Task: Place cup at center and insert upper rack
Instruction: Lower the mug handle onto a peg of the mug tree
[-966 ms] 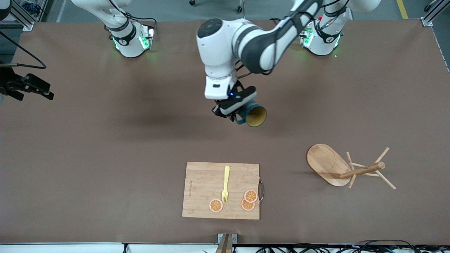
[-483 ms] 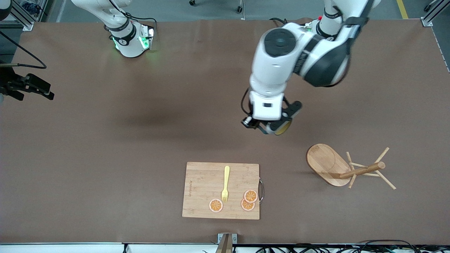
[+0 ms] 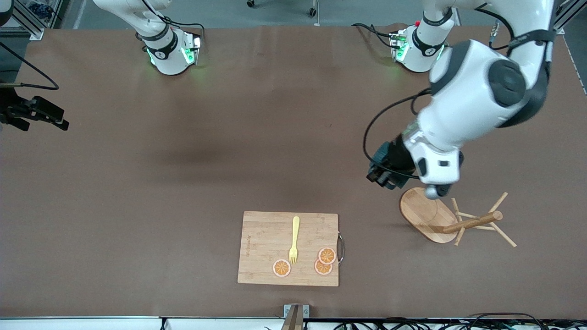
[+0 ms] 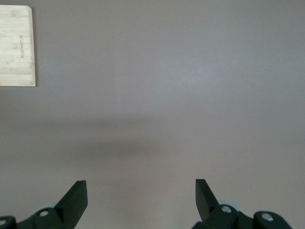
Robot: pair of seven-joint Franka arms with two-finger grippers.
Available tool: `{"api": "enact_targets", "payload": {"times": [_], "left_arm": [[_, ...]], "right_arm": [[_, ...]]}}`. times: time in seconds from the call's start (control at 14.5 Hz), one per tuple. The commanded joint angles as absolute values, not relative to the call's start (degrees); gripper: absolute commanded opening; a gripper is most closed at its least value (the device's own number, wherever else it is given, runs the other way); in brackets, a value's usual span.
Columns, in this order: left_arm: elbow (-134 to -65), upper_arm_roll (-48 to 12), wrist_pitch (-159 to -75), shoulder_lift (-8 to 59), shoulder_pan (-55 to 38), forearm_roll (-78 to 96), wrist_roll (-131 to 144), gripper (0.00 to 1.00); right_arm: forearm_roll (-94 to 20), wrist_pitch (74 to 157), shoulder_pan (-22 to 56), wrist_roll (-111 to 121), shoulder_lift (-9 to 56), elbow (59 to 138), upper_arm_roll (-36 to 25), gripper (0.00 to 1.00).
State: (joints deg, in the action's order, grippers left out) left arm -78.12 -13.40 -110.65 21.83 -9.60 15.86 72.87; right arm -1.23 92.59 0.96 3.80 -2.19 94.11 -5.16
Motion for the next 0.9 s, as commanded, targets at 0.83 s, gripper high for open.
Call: {"api": "enact_targets", "payload": {"times": [0.83], "left_arm": [[-81.65, -13.27, -115.74, 27.77, 7.37, 37.26, 65.13, 0.01]], "right_arm": [[-1.05, 92.72, 0.61, 3.6, -2.02, 93.87, -4.83, 1.0]]}}
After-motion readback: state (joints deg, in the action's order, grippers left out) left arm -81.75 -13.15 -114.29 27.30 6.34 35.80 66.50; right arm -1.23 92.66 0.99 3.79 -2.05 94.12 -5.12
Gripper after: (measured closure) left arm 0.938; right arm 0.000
